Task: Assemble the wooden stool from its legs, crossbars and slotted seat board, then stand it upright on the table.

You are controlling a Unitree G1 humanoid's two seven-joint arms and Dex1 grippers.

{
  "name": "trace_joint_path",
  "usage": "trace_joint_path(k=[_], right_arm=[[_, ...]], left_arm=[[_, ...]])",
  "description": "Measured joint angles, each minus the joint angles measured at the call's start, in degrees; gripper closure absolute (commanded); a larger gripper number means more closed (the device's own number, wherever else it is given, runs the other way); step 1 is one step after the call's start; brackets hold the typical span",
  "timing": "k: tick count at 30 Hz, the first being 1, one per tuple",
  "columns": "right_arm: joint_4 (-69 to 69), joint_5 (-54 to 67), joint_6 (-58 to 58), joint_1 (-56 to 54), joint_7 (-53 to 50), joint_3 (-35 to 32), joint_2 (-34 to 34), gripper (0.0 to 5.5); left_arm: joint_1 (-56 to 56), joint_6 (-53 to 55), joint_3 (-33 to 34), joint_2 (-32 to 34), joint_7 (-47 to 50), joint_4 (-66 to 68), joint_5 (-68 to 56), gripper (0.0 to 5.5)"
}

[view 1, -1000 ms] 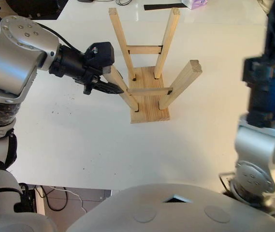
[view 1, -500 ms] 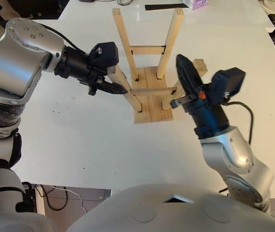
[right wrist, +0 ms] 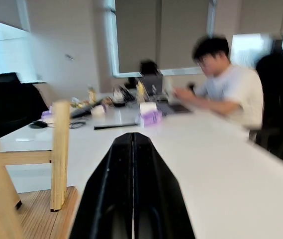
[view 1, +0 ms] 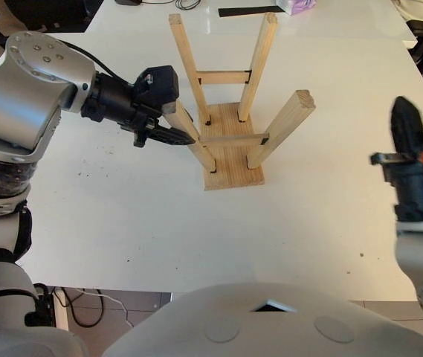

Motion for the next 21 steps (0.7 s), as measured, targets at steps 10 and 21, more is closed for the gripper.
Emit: trace_joint_path(k=[10,21], right_arm=[[6.39,-4.49,9.94,-16.22,1.67,16.11,16.0,5.5],[3.81,-1.26,13.22,-13.59,9.47,5.42,13.2,5.5]], left_arm=[[-0.11,-3.51,-0.61,1.81,-2.33,2.46,2.61,3.46],[-0.46,-1.73,-0.01,-3.41,0.38,2.04,3.02,3.46]])
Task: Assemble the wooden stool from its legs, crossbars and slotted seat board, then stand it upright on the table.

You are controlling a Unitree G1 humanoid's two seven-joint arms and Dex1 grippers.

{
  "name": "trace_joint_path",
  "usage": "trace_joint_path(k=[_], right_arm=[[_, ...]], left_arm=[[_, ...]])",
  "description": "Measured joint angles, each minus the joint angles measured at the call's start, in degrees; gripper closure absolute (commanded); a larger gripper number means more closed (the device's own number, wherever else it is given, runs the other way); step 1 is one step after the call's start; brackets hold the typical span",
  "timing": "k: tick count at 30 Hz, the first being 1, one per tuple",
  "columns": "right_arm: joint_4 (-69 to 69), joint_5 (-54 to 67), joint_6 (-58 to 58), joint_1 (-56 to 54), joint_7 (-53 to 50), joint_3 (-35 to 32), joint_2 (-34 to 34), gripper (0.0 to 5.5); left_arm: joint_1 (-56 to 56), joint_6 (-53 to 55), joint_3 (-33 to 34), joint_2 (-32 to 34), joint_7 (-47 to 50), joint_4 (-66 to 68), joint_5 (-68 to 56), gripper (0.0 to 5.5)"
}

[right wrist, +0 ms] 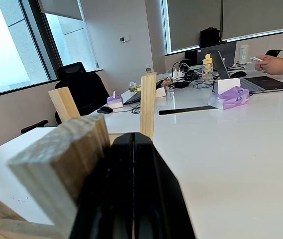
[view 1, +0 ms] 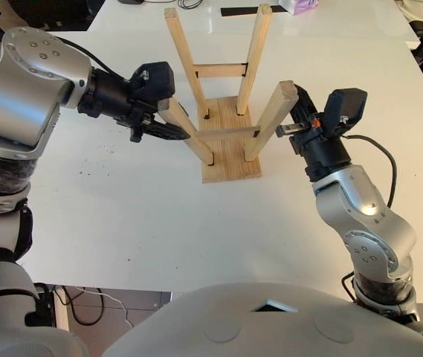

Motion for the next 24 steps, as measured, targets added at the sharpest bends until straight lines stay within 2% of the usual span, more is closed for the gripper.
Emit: trace_joint_path(k=[3,6,8,11,13,15,19,24], right_arm=[[-0.87,1.12,0.12,3.25,0.07,-11.26,-2.41,5.5],[-0.88,1.11,0.09,7.25,-2.53,-25.63,-3.26,5.5],[-1.49,1.31,0.71,8.5,-3.62,-28.34,-2.8,5.5],[-3.48,2.71,3.77,6.22,-3.66,-16.76,1.36,5.5],[-3.31,2.9,5.23,1.16,-3.71,-6.25,6.84,5.5],[-2.18,0.68,5.34,-3.6,-6.24,-1.62,12.27,5.5],[-1.04,-1.16,6.03,-6.09,-7.72,-0.42,14.57,5.5],[-4.04,1.09,7.91,-4.55,-4.29,-4.11,10.15,5.5]], left_arm=[[-0.02,-1.05,-0.29,-1.6,0.38,0.07,-0.14,3.46],[0.07,-1.72,-0.33,-1.87,0.48,0.03,-0.14,3.46],[0.1,-1.74,-0.32,-1.95,0.57,-0.03,-0.14,3.46],[-0.13,-1.78,-0.32,-2.73,0.6,0.02,-0.14,3.46],[-0.16,-1.76,-0.32,-2.87,0.57,0.04,-0.15,3.46],[-0.12,-0.95,-0.15,-1.46,0.24,0.79,0.02,3.46],[-0.09,0.02,0.52,-0.92,0.24,1.11,-0.02,3.46],[-0.05,0.49,0.42,-2.41,0.92,0.37,-0.12,3.46]])
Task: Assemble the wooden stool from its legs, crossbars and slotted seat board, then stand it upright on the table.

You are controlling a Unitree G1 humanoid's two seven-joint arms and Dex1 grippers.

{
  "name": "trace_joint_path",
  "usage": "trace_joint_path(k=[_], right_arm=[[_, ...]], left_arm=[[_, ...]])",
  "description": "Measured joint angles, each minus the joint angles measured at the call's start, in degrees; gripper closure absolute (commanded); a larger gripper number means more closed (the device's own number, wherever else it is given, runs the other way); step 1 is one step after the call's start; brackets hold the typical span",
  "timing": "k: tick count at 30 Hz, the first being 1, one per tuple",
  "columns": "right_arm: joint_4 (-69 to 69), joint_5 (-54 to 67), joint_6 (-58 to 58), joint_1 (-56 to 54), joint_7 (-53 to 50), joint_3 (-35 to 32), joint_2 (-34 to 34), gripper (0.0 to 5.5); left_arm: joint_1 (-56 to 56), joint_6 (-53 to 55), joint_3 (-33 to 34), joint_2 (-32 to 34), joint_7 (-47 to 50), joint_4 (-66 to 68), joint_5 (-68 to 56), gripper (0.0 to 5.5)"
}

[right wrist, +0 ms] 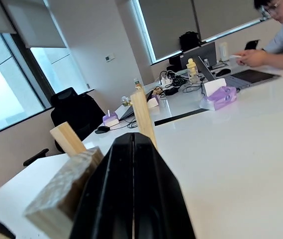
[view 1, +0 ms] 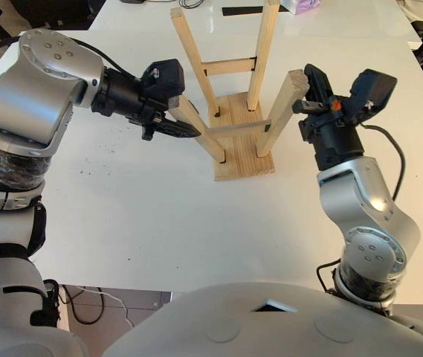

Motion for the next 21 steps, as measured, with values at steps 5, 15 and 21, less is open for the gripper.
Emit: trace_joint_path(k=[5,15,21], right_arm=[[-0.32,0.56,0.38,0.44,2.53,-2.92,-2.13,5.5],[-0.41,7.27,-1.03,10.67,11.93,-18.59,-9.12,5.5],[3.48,9.32,-1.38,11.48,16.3,-21.33,-12.2,5.5]], left_arm=[[-0.03,0.43,0.37,-2.15,1.48,0.48,-0.47,3.46],[-1.9,0.37,6.62,-5.94,6.58,4.76,-2.82,3.46],[2.95,2.31,12.67,-5.82,9.71,0.26,-6.8,3.46]])
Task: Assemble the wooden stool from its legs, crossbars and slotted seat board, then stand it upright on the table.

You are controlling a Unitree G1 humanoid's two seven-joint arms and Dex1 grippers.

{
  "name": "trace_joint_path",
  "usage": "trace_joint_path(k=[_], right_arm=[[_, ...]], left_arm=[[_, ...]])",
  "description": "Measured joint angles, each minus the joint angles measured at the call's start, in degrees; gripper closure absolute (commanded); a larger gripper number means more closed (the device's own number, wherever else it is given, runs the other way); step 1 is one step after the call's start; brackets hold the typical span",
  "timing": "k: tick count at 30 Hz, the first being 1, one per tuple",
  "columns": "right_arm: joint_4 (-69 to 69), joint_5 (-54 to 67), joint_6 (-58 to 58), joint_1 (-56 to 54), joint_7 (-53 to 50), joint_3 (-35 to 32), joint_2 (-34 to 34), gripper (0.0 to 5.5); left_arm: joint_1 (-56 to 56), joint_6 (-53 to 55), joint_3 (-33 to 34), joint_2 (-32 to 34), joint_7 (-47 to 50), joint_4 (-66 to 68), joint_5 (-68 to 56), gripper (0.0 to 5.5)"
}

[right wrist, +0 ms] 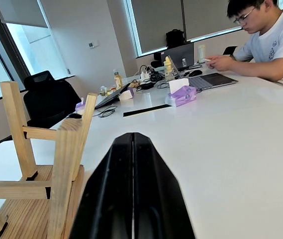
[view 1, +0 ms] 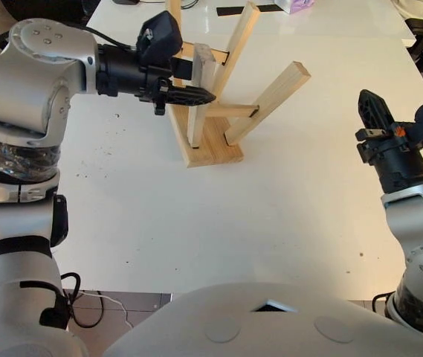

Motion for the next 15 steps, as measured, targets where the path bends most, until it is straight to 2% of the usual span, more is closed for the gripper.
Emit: trace_joint_path(k=[4,11,12,15], right_arm=[[3.27,0.03,0.08,-1.83,2.36,-0.22,-2.64,5.5],[8.18,-0.04,1.19,-7.79,6.29,3.68,-5.36,5.5],[8.67,-0.03,1.35,-8.27,6.8,4.05,-5.61,5.5],[10.7,-0.03,1.77,-10.29,8.63,5.06,-7.1,5.5]], left_arm=[[7.54,0.4,6.01,0.76,1.32,-4.09,-3.64,3.46],[22.15,-2.73,15.3,0.75,2.47,-8.35,-9.5,3.46],[23.97,-3.43,16.28,0.68,2.46,-8.84,-10.04,3.1],[29.6,-4.46,18.04,0.33,2.31,-9.27,-12.54,2.74]])
